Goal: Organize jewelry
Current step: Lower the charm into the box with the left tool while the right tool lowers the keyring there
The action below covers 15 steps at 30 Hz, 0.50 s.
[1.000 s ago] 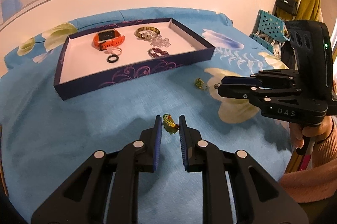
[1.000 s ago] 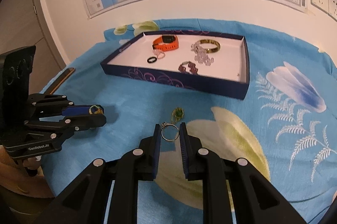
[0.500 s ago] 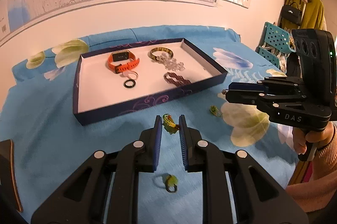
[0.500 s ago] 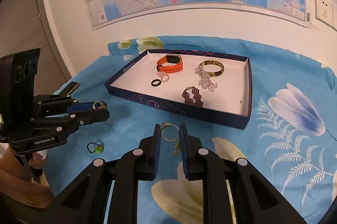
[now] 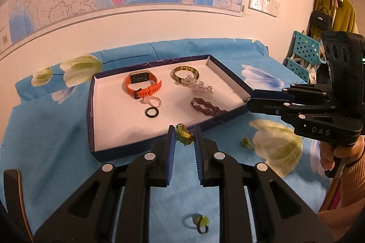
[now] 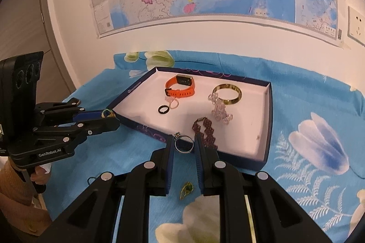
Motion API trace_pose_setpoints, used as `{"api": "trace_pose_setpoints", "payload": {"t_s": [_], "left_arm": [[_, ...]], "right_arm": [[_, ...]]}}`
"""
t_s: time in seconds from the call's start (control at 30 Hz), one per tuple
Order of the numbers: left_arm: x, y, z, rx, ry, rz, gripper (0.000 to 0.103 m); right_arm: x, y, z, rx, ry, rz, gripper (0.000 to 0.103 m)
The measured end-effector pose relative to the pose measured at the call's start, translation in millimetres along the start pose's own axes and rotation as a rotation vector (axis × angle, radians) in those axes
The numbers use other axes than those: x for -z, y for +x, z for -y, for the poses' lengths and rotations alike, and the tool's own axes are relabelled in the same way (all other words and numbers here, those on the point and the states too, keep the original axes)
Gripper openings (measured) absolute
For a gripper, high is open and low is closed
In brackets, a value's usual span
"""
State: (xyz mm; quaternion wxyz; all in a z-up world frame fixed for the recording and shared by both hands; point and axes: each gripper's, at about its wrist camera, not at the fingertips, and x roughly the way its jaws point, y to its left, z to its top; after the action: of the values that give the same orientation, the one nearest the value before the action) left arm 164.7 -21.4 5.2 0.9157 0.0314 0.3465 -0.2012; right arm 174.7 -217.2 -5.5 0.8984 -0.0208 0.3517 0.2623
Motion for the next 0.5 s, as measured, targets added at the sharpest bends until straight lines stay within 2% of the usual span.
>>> {"api": "trace_pose_setpoints", "payload": {"t_s": [0.5], "left_arm": [[-18, 22, -13, -0.024, -0.024, -0.007, 0.017]], "right_arm": [[-15, 19, 6, 0.010, -0.008, -0.012, 0.016]]}}
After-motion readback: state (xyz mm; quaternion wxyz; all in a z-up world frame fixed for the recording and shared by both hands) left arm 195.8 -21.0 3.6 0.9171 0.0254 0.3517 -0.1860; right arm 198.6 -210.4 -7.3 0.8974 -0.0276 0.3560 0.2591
